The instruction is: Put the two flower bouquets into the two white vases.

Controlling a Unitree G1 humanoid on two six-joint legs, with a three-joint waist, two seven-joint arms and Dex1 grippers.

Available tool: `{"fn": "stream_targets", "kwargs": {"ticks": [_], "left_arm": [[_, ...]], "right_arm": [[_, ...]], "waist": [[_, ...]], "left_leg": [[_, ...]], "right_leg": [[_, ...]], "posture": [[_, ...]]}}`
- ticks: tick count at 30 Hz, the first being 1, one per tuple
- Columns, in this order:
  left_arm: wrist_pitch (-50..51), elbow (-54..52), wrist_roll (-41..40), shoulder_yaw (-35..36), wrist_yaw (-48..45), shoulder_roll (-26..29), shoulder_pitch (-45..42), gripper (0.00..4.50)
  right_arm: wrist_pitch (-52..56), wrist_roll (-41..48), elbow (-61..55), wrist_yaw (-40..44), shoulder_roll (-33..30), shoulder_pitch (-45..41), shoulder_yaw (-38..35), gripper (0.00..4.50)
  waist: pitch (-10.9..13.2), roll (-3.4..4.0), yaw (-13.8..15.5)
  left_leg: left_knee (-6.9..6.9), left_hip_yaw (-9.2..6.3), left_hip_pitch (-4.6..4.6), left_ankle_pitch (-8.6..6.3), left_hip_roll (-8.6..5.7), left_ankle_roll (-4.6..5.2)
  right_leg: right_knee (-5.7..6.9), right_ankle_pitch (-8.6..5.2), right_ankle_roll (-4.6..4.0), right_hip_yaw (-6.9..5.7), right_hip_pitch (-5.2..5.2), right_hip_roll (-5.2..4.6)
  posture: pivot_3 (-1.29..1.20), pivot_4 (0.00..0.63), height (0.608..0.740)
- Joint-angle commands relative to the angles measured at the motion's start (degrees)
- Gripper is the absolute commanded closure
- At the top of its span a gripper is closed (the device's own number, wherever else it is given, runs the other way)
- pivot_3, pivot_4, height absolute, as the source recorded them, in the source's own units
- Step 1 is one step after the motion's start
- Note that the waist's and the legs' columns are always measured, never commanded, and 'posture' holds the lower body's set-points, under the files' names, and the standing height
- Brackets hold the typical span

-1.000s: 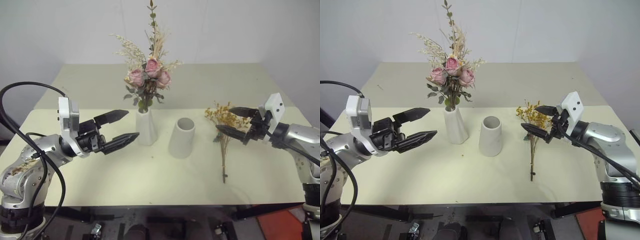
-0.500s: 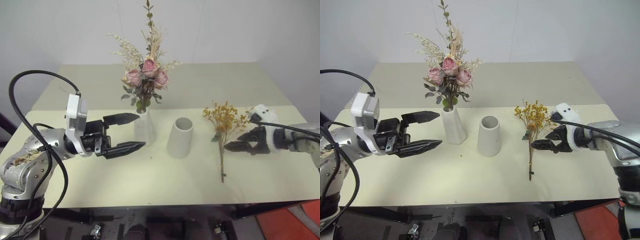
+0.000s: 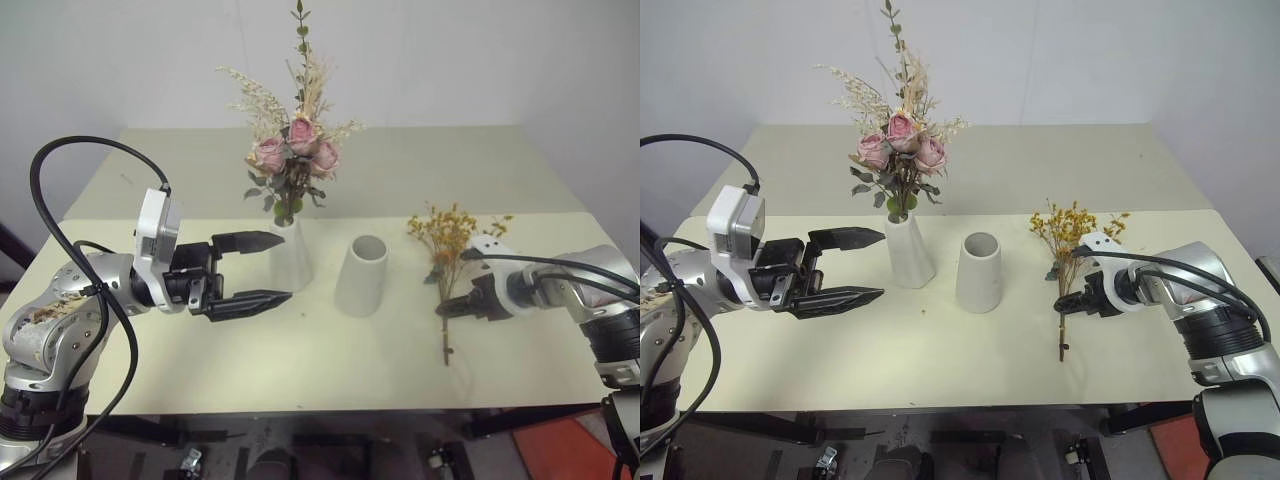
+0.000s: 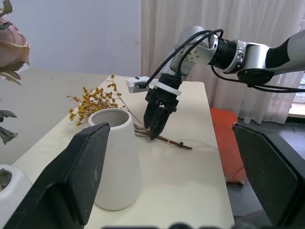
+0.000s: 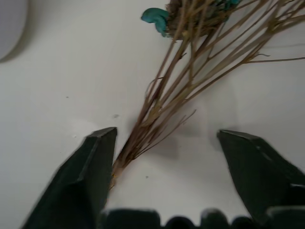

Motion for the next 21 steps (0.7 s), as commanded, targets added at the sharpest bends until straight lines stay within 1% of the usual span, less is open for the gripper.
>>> {"fn": "stream_targets", "kwargs": {"ticks": [1,7,9,12,15,18,21], "left_arm": [[-0.9,-0.4,0.3,0.8,-0.4,0.9,-0.5,0.0],[-1.0,-0.3,0.4,0.9,-0.6,1.0,-0.4,0.0],[-1.1,-0.2,0.4,1.0,-0.7,1.1,-0.3,0.0],[-1.2,0.1,0.7,0.9,-0.9,1.1,-0.6,0.0],[-1.6,1.0,1.0,1.0,-1.0,1.0,-1.5,0.0],[-2.1,2.3,1.6,0.9,-0.2,0.2,-3.3,0.0],[-2.2,3.5,2.2,0.6,0.7,-0.7,-5.1,0.0]], "right_arm": [[-0.6,-1.0,-1.9,-0.7,0.3,0.3,0.8,1.85],[-1.3,-2.1,-2.2,-1.4,0.6,0.4,0.4,3.9],[-1.4,-2.5,-1.6,-2.3,1.0,0.3,-0.4,4.46],[-0.2,-3.4,0.7,-4.7,2.2,-1.1,-2.4,4.46],[0.5,-5.1,5.6,-10.4,5.2,-3.9,-8.2,4.46],[-4.1,-6.1,8.4,-17.1,9.1,-5.1,-17.4,4.46],[-15.8,-6.6,5.6,-24.1,13.9,-3.4,-26.6,4.46]], "waist": [[0.0,0.0,0.0],[0.0,0.0,0.0],[0.0,0.0,0.0],[0.0,0.0,-0.1],[0.0,0.0,-0.1],[0.0,0.0,0.0],[0.0,0.0,0.1]], "left_leg": [[0.0,0.0,0.0,0.0,0.0,0.0],[0.0,-0.01,-0.01,0.0,0.0,0.0],[0.0,-0.01,-0.01,0.0,0.0,0.0],[0.0,0.0,0.0,0.0,0.0,0.0],[0.0,0.01,0.02,0.0,0.0,0.0],[-0.01,0.05,-0.01,0.0,-0.02,-0.01],[-0.03,0.05,-0.07,0.0,-0.03,-0.01]], "right_leg": [[0.0,0.0,0.0,0.0,0.0,0.0],[-0.01,0.0,0.0,0.0,0.0,0.0],[-0.01,0.0,0.0,0.0,0.0,0.0],[-0.01,0.0,0.0,0.0,0.0,0.0],[0.02,0.0,0.0,0.02,0.01,0.0],[0.04,0.0,0.0,-0.01,-0.02,0.0],[0.04,0.01,0.0,-0.01,-0.04,0.0]], "posture": [[0.0,0.15,0.74],[0.0,0.15,0.74],[0.0,0.15,0.74],[0.0,0.15,0.74],[0.0,0.15,0.74],[0.0,0.15,0.74],[0.0,0.15,0.74]]}}
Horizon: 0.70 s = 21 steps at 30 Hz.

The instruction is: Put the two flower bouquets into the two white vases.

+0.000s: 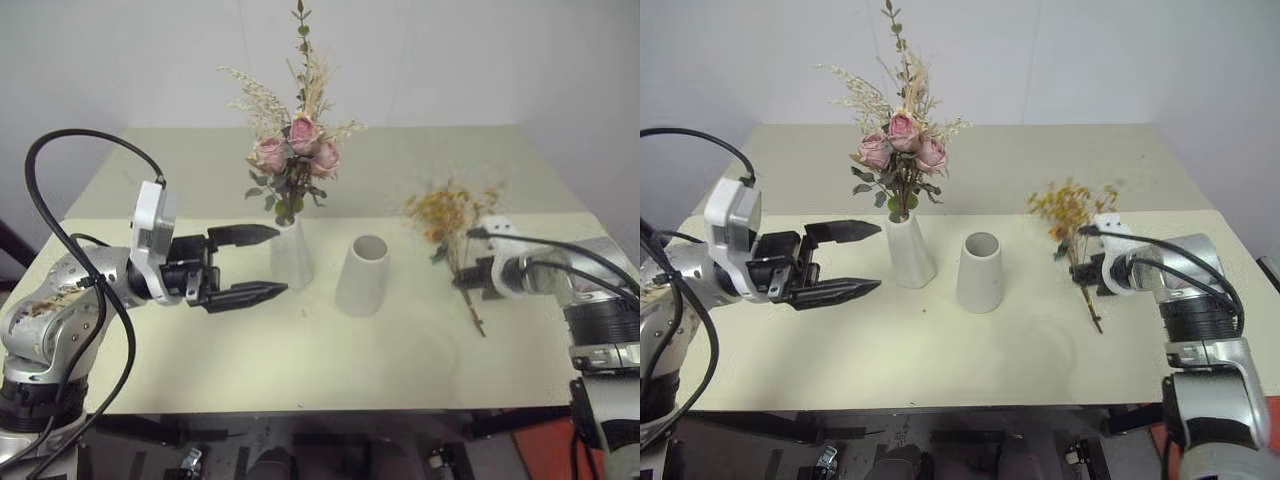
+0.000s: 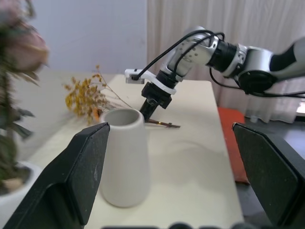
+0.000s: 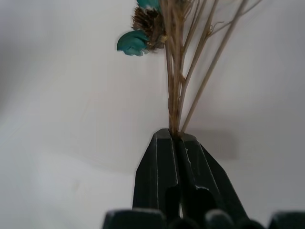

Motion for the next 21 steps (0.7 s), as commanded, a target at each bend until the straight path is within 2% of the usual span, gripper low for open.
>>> {"fn": "stream_targets", "kwargs": {"ticks": [1,3,6,9,16,21], "left_arm": [[-1.5,0.8,0.5,0.5,1.2,-0.6,-2.2,0.0],[-1.6,1.4,0.9,0.2,1.5,-1.0,-2.8,0.0],[-1.6,2.0,1.4,-0.1,2.2,-1.2,-3.7,0.0],[-1.3,2.3,2.3,-0.5,2.6,-0.9,-4.1,0.0],[-0.2,1.5,3.3,-1.3,4.5,-0.5,-4.0,0.0],[0.0,1.2,3.5,-1.5,5.2,-0.7,-3.8,0.0]], "right_arm": [[-12.9,-0.9,-4.5,-8.4,3.5,0.5,-10.4,4.46],[-15.8,0.8,-6.6,-10.1,6.2,0.3,-14.4,4.46],[-29.6,6.2,-12.2,-7.4,11.9,3.6,-21.4,4.46],[-33.1,12.8,-16.1,-5.3,15.5,3.2,-25.0,4.46],[-35.9,25.1,-22.8,4.0,17.5,4.6,-23.7,4.46],[-39.7,24.8,-26.3,9.8,17.1,7.2,-17.8,4.46]], "waist": [[0.0,0.0,0.0],[0.0,0.0,0.0],[0.0,0.01,-0.1],[0.0,0.02,-0.2],[0.0,0.03,-0.8],[0.0,0.03,-1.1]], "left_leg": [[0.0,0.0,-0.02,0.0,0.0,0.0],[-0.01,-0.02,-0.07,0.0,0.0,0.0],[-0.02,-0.04,-0.11,0.0,0.02,0.0],[-0.01,-0.08,-0.08,0.0,0.02,-0.01],[-0.02,-0.16,-0.03,0.0,0.04,0.0],[-0.02,-0.18,-0.02,0.0,0.04,0.0]], "right_leg": [[0.02,0.0,0.0,0.0,-0.02,0.0],[0.1,0.0,0.01,-0.01,-0.06,0.0],[0.1,0.0,0.01,-0.03,-0.07,0.01],[0.11,0.01,0.01,0.0,-0.07,0.0],[0.16,0.01,0.01,0.01,-0.06,0.02],[0.19,0.01,0.01,0.01,-0.05,0.02]], "posture": [[0.0,0.15,0.74],[0.0,0.15,0.74],[0.0,0.15,0.74],[0.0,0.15,0.74],[0.0,0.15,0.74],[0.0,0.15,0.74]]}}
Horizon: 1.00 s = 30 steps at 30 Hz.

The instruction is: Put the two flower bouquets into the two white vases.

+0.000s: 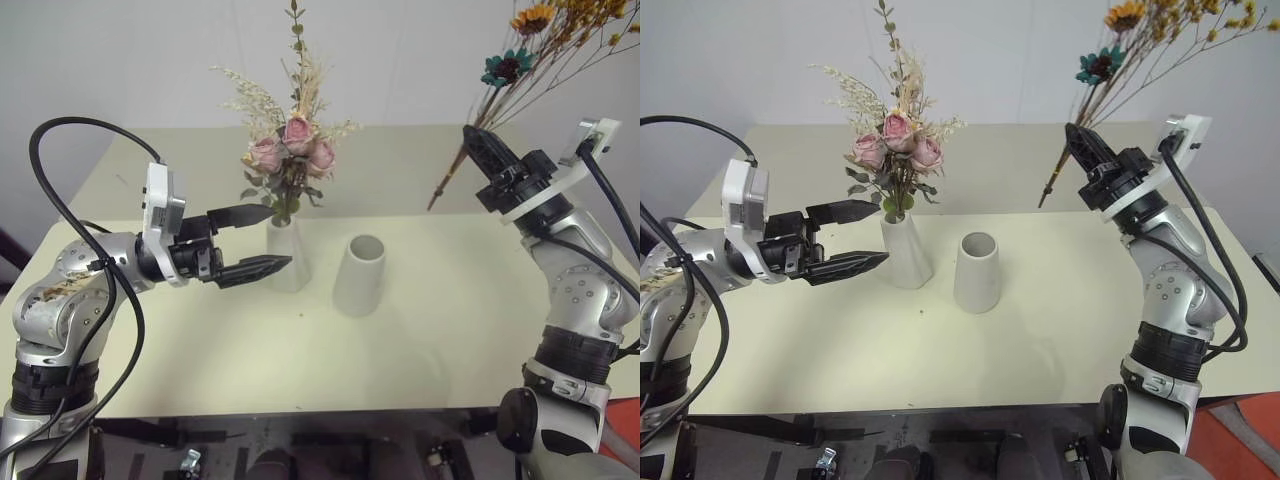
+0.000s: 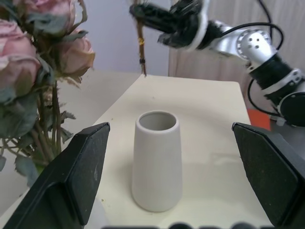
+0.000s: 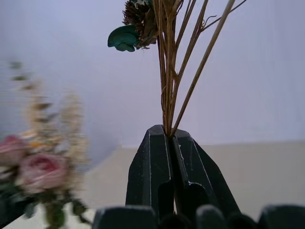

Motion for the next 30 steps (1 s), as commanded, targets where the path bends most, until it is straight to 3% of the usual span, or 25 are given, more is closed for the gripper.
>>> {"fn": "stream_targets", "kwargs": {"ticks": [1,19,30], "left_arm": [[-0.3,-1.7,0.0,0.5,0.6,0.3,-0.9,0.0],[-0.1,-1.7,-0.3,0.9,0.8,0.6,-0.7,0.0],[0.4,-2.9,-1.0,1.9,1.3,1.2,0.7,0.0]], "right_arm": [[-3.8,0.8,-3.5,4.2,-0.7,1.2,3.2,4.46],[-8.2,2.0,-4.5,8.9,2.3,2.7,12.5,4.46],[-12.1,-2.3,-3.0,9.9,3.6,5.5,17.7,4.46]], "waist": [[0.0,0.0,-0.1],[0.0,0.01,-0.1],[0.0,0.01,-0.1]], "left_leg": [[0.0,0.0,0.01,0.0,0.0,0.0],[0.0,-0.02,0.04,0.0,0.0,-0.01],[0.0,-0.02,0.04,0.0,-0.01,-0.01]], "right_leg": [[0.0,0.0,0.0,0.0,0.0,0.0],[-0.01,0.0,0.0,0.0,-0.01,0.0],[-0.01,0.0,0.0,0.01,-0.02,0.0]], "posture": [[0.0,0.15,0.74],[0.0,0.15,0.74],[0.0,0.15,0.74]]}}
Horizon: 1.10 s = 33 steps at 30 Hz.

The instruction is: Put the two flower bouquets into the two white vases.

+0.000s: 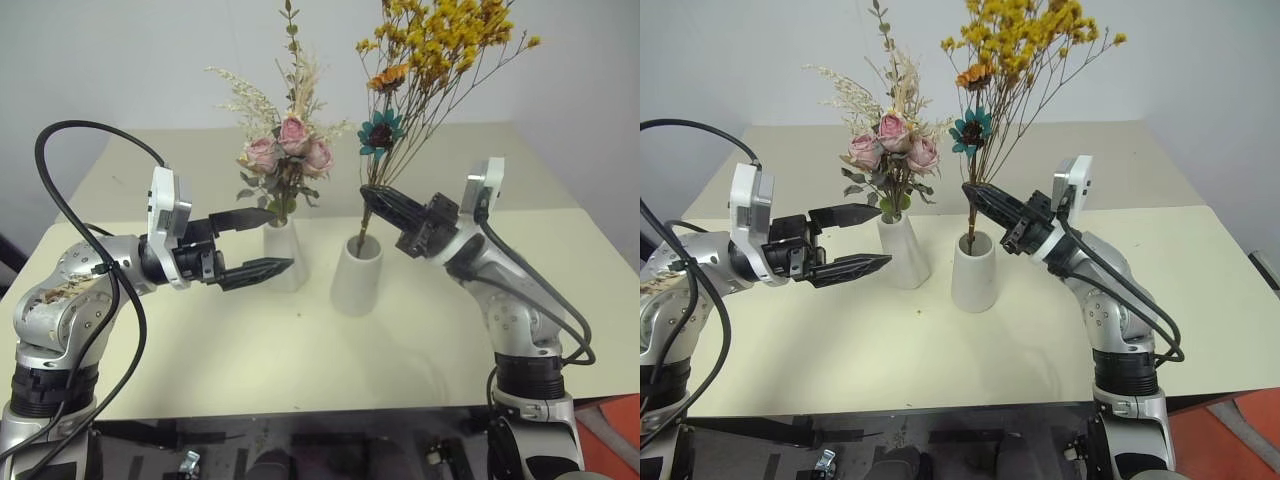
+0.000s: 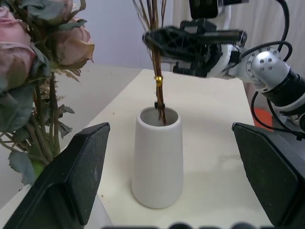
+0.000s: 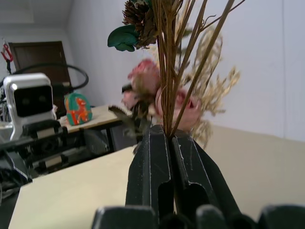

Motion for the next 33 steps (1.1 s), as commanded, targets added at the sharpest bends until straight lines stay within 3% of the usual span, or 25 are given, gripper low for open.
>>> {"fn": "stream_targets", "kwargs": {"ticks": [1,9,12,23,33], "left_arm": [[0.1,-1.8,-1.0,2.1,0.2,0.9,0.1,0.0],[0.1,-2.1,-1.3,2.3,0.3,1.2,0.3,0.0],[0.1,-1.8,-1.3,2.4,0.0,1.5,0.1,0.0],[-0.2,-1.3,-1.1,2.3,-0.3,1.5,-0.4,0.0],[-0.2,-2.0,-1.3,3.1,0.1,1.7,0.6,0.0]], "right_arm": [[-3.6,-1.7,-0.5,0.4,0.4,0.1,0.8,4.46],[-8.7,-5.4,1.6,2.3,0.8,3.0,3.1,4.46],[-9.7,-5.7,1.6,2.3,0.8,3.6,3.1,3.76],[-11.7,-5.1,1.2,2.9,0.4,4.6,1.9,0.08],[-11.6,-3.0,1.6,6.0,-5.7,9.0,-3.1,0.03]], "waist": [[0.0,0.0,0.0],[0.0,0.0,0.0],[0.0,0.0,0.0],[0.0,0.0,0.0],[0.0,0.0,0.0]], "left_leg": [[0.0,0.0,0.0,0.0,0.0,0.0],[0.0,0.0,0.02,0.0,0.0,-0.01],[0.0,0.0,0.02,0.0,0.0,-0.01],[-0.01,0.0,0.04,0.01,0.0,-0.01],[-0.01,0.0,0.05,0.01,0.0,-0.01]], "right_leg": [[0.0,0.0,0.0,0.0,0.0,0.0],[-0.01,0.0,0.0,0.0,0.0,0.0],[-0.02,0.0,0.0,0.0,0.0,0.0],[-0.04,0.0,0.0,0.0,0.01,0.0],[-0.09,0.0,0.0,0.0,0.03,0.0]], "posture": [[0.0,0.15,0.74],[0.0,0.15,0.74],[0.0,0.15,0.74],[0.0,0.15,0.74],[0.0,0.15,0.74]]}}
